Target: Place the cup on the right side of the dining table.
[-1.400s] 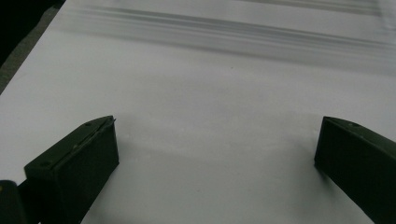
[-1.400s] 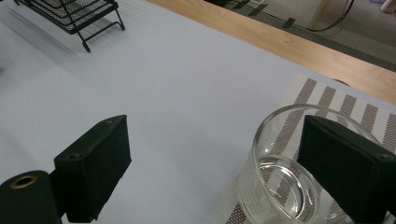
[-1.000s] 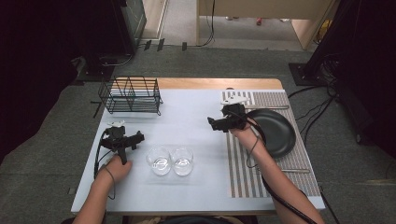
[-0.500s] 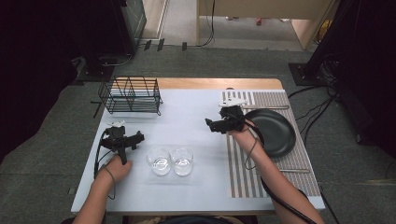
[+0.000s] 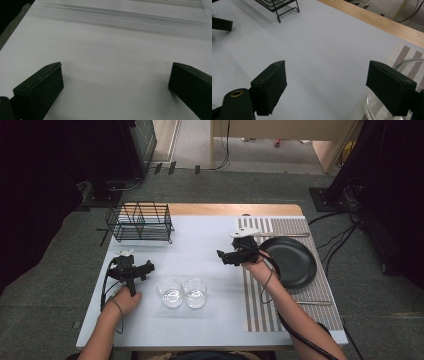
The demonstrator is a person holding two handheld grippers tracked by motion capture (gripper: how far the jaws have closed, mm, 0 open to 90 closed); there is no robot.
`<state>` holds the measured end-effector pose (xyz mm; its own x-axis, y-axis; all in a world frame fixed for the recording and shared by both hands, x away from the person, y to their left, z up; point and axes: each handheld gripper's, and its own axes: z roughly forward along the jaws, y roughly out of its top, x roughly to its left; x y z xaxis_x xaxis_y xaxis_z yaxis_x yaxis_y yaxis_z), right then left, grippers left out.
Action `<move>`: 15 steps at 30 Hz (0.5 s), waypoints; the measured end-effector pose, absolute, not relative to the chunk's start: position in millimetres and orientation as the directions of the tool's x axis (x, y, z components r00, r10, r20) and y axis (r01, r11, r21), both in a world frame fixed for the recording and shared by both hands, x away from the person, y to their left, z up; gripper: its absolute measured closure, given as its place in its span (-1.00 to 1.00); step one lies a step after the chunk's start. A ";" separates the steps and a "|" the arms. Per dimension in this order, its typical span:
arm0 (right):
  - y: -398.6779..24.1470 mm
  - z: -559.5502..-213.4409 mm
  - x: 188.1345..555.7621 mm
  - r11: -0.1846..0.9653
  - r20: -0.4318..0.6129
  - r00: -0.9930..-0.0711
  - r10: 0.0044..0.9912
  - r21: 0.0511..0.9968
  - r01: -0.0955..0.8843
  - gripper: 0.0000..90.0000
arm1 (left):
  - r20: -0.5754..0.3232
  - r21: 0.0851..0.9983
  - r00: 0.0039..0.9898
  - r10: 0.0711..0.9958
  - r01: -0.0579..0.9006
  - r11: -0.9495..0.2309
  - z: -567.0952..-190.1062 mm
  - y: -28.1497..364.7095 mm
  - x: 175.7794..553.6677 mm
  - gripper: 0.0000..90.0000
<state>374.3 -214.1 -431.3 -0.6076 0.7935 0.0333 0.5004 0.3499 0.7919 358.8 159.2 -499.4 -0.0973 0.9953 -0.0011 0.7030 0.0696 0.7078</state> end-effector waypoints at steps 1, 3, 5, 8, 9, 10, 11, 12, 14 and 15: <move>-214.0 -432.2 374.2 0.351 0.034 -0.606 0.795 0.789 0.504 -0.63 | -0.001 0.707 -0.097 0.995 0.704 0.069 -499.4 159.2 358.8 -1.00; -214.0 -433.5 374.2 0.351 0.036 -0.608 0.793 0.789 0.505 -0.62 | 0.000 0.707 -0.097 0.995 0.704 0.069 -499.3 159.2 358.8 -1.00; -213.5 -434.9 374.2 0.350 0.039 -0.611 0.791 0.790 0.504 -0.62 | 0.000 0.707 -0.096 0.995 0.704 0.068 -499.3 159.3 358.8 -1.00; -211.7 -437.5 373.8 0.362 0.029 -0.621 0.783 0.792 0.492 -0.62 | 0.000 0.707 -0.096 0.995 0.704 0.068 -499.4 159.2 358.8 -1.00; -211.2 -438.1 373.9 0.364 0.028 -0.625 0.780 0.793 0.489 -0.62 | -0.001 0.708 -0.097 0.995 0.703 0.070 -499.4 159.1 358.8 -1.00; -210.4 -439.1 373.7 0.367 0.026 -0.628 0.777 0.793 0.486 -0.62 | 0.000 0.707 -0.096 0.995 0.704 0.068 -499.4 159.2 358.8 -1.00; -209.9 -439.7 373.7 0.371 0.021 -0.632 0.775 0.794 0.481 -0.62 | -0.001 0.707 -0.097 0.995 0.704 0.069 -499.3 159.2 358.8 -1.00; -209.3 -440.7 373.7 0.371 0.023 -0.636 0.771 0.796 0.479 -0.62 | 0.000 0.707 -0.096 0.995 0.704 0.068 -499.3 159.3 358.8 -1.00; -208.7 -442.6 373.9 0.369 0.029 -0.640 0.768 0.797 0.478 -0.62 | 0.000 0.707 -0.096 0.995 0.704 0.068 -499.3 159.2 358.8 -1.00; -208.4 -443.3 374.0 0.370 0.029 -0.641 0.767 0.796 0.479 -0.61 | 0.000 0.707 -0.096 0.995 0.704 0.068 -499.3 159.3 358.7 -1.00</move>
